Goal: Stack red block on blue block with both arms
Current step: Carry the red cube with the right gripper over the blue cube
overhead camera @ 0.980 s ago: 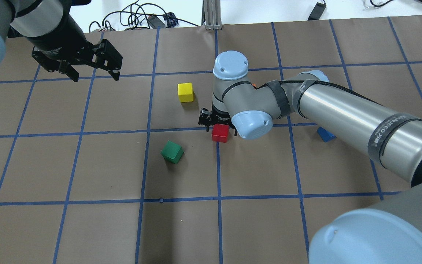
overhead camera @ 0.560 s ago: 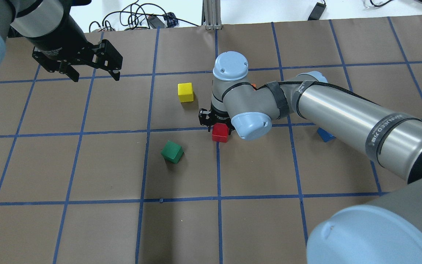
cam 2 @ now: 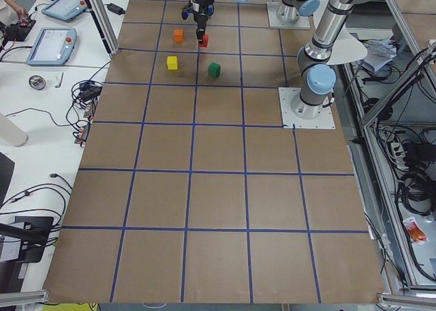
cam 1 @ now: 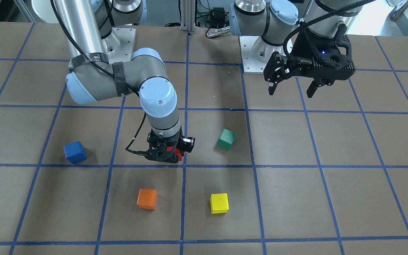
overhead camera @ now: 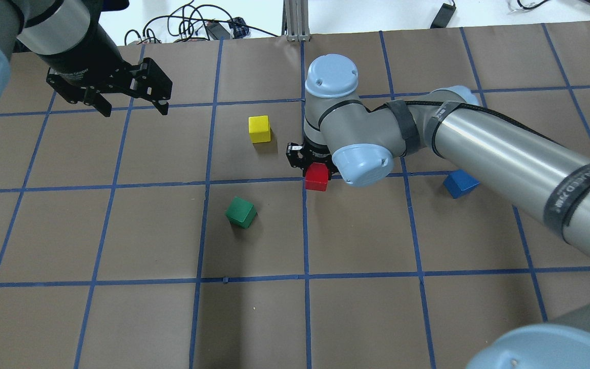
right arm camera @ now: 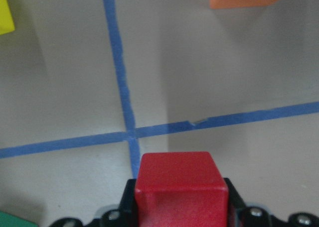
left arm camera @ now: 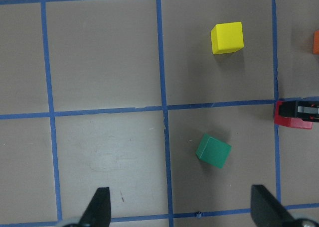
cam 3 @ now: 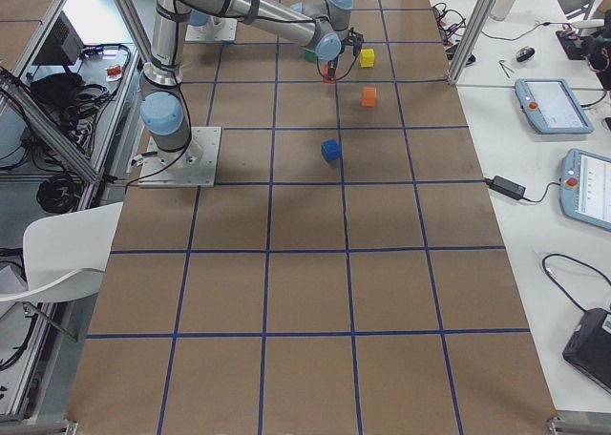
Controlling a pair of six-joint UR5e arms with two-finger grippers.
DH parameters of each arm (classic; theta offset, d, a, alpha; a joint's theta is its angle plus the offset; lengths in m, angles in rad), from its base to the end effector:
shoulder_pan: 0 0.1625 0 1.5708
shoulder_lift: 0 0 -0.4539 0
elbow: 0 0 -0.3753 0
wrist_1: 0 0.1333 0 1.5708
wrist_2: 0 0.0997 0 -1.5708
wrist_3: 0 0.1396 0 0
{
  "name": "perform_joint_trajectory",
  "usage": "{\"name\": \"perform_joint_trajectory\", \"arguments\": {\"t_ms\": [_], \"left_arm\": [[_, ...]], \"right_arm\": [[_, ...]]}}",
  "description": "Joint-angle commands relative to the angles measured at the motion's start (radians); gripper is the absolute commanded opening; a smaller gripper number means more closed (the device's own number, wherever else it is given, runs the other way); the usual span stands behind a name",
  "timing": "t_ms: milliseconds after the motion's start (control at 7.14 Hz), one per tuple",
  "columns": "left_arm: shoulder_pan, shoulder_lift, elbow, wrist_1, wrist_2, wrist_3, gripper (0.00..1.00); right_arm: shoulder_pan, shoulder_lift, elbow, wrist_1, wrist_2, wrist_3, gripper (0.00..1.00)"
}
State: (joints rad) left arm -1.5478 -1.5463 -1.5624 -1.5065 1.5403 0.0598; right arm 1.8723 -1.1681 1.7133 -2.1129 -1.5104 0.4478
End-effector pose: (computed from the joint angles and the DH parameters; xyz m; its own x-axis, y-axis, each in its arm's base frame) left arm -0.1266 -0.4798 0.4994 -0.9989 0.0395 0.0245 0.0369 0.9944 -0.0987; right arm 0.3129 -0.5290 0.2458 -0.9878 0.1464 -0.0531 0.1451 0.9890 0.0289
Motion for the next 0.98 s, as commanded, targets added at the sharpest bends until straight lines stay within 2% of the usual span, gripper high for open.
{"name": "perform_joint_trajectory", "arguments": {"t_ms": [0, 280, 420, 840], "left_arm": [[0.0, 0.0, -0.001, 0.0, 0.0, -0.002, 1.0], [0.0, 0.0, -0.001, 0.0, 0.0, 0.0, 1.0], [0.0, 0.0, -0.001, 0.0, -0.002, 0.0, 1.0], [0.0, 0.0, -0.001, 0.0, -0.002, 0.0, 1.0]], "right_arm": [[-0.123, -0.131, 0.006, 0.184, -0.028, -0.133, 0.0], [-0.246, -0.212, 0.015, 0.298, -0.03, -0.333, 0.0], [-0.289, -0.234, 0.028, 0.318, -0.033, -0.407, 0.0], [-0.419, -0.262, 0.078, 0.294, -0.056, -0.692, 0.0]]}}
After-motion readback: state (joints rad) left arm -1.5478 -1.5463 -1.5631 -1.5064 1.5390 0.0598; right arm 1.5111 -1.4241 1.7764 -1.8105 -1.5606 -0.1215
